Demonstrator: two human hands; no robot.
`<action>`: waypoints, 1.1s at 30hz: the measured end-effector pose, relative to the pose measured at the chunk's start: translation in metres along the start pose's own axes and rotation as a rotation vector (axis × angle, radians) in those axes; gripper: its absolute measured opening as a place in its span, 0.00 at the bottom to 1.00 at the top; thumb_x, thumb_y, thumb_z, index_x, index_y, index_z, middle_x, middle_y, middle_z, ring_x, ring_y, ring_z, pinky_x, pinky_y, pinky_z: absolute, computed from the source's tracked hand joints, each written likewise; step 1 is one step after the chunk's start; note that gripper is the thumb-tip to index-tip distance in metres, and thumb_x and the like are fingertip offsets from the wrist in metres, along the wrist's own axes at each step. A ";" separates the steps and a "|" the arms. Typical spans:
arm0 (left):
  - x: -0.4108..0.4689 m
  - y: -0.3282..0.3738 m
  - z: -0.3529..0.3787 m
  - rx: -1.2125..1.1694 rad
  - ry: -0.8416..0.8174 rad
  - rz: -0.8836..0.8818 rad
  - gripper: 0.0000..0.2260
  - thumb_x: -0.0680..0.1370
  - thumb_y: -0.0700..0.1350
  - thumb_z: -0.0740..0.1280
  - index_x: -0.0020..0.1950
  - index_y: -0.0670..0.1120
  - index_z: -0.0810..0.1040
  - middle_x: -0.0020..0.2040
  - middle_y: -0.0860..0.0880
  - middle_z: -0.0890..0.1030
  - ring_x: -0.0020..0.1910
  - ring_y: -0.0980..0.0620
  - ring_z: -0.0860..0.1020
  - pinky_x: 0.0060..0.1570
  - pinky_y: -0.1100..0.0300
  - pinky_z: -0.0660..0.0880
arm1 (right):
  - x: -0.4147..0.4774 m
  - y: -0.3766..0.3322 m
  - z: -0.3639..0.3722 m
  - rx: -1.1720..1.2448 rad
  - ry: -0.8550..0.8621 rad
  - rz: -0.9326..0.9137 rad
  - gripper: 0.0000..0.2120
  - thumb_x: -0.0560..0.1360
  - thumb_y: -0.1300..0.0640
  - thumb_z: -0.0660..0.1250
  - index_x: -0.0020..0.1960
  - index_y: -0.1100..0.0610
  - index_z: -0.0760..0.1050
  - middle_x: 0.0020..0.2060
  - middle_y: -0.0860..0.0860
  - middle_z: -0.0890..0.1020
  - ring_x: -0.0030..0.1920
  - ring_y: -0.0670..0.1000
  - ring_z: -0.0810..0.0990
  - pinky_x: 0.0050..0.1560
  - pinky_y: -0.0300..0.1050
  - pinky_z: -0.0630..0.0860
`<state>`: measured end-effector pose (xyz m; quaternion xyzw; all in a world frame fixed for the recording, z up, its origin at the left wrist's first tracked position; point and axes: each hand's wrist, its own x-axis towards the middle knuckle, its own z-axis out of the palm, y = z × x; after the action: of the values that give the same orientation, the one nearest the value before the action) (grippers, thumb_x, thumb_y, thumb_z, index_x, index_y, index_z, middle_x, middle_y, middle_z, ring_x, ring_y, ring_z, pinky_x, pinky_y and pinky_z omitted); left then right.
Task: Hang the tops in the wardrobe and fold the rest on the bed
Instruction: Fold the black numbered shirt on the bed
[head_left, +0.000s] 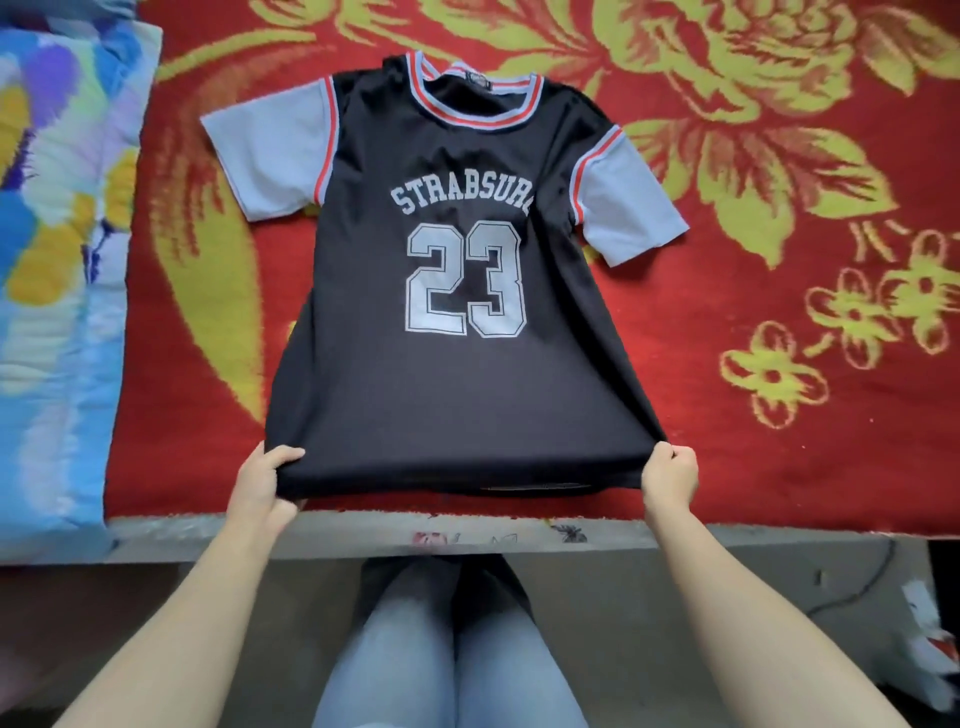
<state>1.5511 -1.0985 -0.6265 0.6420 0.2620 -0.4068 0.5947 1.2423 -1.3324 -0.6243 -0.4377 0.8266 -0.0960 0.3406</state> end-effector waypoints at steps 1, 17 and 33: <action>-0.005 0.001 -0.001 -0.010 -0.007 0.010 0.14 0.74 0.29 0.57 0.42 0.48 0.73 0.39 0.50 0.82 0.36 0.53 0.80 0.34 0.64 0.78 | -0.005 0.002 -0.006 -0.002 0.007 -0.011 0.09 0.77 0.62 0.54 0.52 0.64 0.69 0.48 0.61 0.76 0.50 0.60 0.73 0.45 0.47 0.63; -0.030 -0.081 -0.070 0.823 0.495 0.069 0.26 0.72 0.30 0.64 0.70 0.42 0.66 0.65 0.35 0.69 0.61 0.39 0.69 0.60 0.49 0.66 | -0.031 0.078 -0.022 -0.821 -0.247 0.103 0.19 0.76 0.62 0.56 0.67 0.56 0.61 0.64 0.59 0.71 0.66 0.59 0.67 0.63 0.52 0.64; 0.021 0.007 0.077 1.216 0.195 0.456 0.32 0.75 0.40 0.67 0.76 0.46 0.57 0.75 0.40 0.57 0.72 0.41 0.54 0.67 0.44 0.57 | 0.042 -0.074 0.022 -0.466 -0.185 -0.166 0.23 0.77 0.57 0.59 0.71 0.59 0.62 0.66 0.64 0.65 0.66 0.63 0.64 0.64 0.53 0.64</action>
<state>1.5517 -1.1776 -0.6376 0.9371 -0.1043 -0.2860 0.1706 1.2891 -1.4069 -0.6272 -0.5775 0.7530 0.1097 0.2956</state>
